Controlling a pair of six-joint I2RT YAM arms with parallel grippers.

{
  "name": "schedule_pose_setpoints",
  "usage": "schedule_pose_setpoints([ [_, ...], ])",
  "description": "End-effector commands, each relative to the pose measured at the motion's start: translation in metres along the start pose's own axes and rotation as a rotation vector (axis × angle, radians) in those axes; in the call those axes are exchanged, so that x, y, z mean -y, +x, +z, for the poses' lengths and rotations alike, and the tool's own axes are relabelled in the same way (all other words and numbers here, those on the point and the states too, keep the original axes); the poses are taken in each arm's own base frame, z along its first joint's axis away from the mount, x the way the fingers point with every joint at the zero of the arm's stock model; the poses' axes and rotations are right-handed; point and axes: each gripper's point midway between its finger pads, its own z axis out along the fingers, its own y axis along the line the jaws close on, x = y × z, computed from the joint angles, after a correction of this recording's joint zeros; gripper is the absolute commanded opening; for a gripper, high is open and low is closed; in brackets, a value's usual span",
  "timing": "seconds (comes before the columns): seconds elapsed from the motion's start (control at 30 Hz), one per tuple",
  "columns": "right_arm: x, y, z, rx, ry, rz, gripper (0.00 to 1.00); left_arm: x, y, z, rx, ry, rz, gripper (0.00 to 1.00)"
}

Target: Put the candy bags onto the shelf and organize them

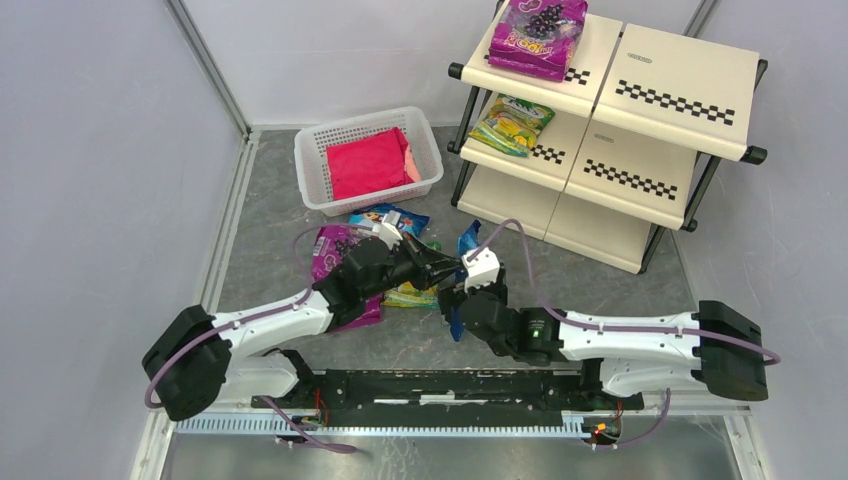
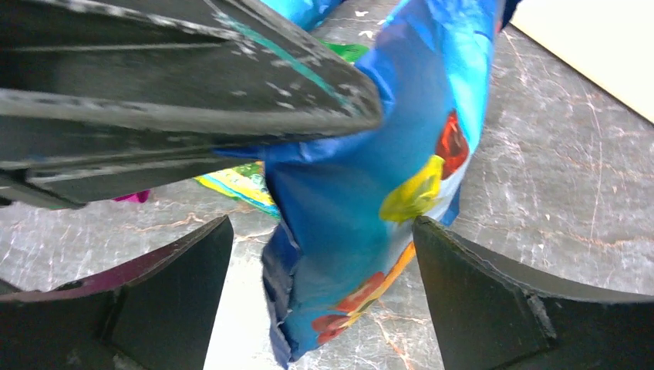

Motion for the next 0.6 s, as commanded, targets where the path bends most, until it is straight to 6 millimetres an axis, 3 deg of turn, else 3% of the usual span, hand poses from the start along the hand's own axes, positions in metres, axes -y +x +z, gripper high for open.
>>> schedule_pose_setpoints([
  [0.0,0.016,-0.007,0.000,0.105,0.064,0.150,0.92,0.095,0.003,-0.003,-0.003,0.301,-0.059,0.02],
  [0.3,0.053,0.028,-0.005,0.081,0.156,0.152,0.82,0.096,0.008,-0.004,0.007,0.310,-0.073,0.02],
  [0.57,0.050,0.011,-0.009,0.125,0.121,0.114,0.64,0.096,0.009,-0.007,0.009,0.316,-0.069,0.02],
])
